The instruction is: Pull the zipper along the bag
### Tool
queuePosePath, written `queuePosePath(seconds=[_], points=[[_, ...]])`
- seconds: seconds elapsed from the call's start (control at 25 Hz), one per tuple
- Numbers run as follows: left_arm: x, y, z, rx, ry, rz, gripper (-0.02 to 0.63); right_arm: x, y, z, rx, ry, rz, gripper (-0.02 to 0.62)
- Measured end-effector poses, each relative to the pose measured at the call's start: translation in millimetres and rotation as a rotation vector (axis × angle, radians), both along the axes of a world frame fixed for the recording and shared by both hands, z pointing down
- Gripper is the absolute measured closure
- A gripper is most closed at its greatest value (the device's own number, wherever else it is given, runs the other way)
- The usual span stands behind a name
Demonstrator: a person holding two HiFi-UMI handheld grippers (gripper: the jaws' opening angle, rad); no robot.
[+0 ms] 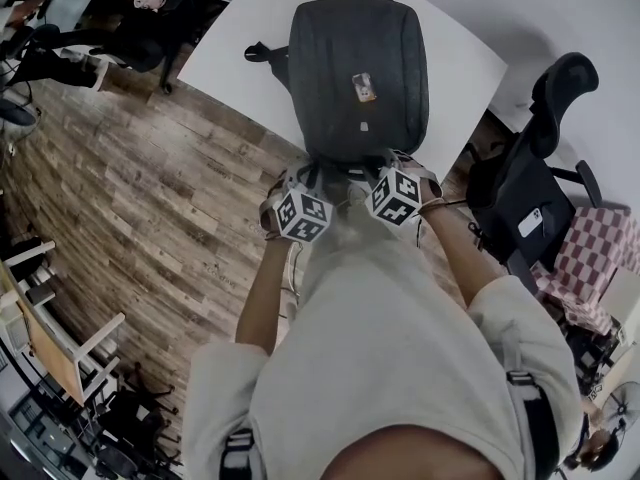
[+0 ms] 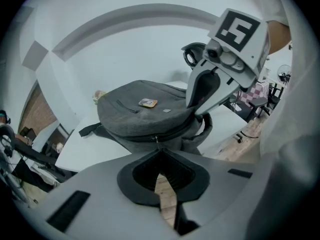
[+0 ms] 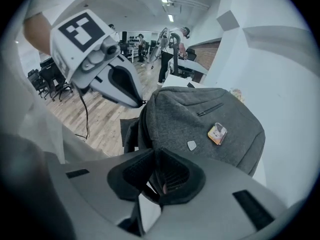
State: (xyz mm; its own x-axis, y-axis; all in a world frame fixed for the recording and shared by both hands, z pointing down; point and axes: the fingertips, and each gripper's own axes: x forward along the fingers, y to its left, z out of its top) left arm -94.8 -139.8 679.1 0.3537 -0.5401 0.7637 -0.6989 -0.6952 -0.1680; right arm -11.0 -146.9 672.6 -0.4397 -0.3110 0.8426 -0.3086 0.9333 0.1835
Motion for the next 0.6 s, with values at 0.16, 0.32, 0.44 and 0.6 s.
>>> queuePosePath(seconds=[0.16,0.32,0.44,0.6], points=[[4,14,-3,-0.011,0.016,-0.024,0.577,-16,-1,-1,-0.02,-0.012,0.015,0.537],[12,19,-10,-0.018,0.042,-0.048,0.575,-27,-3,-3,-0.038,-0.013,0.027,0.538],[17,24,-9,-0.024,0.051,-0.048,0.574,-36,-3,-5,-0.034,-0.001,0.004,0.538],[26,26,-4,-0.041,0.054,-0.036,0.565,-39,-4,-2,-0.045,0.006,0.0,0.538]])
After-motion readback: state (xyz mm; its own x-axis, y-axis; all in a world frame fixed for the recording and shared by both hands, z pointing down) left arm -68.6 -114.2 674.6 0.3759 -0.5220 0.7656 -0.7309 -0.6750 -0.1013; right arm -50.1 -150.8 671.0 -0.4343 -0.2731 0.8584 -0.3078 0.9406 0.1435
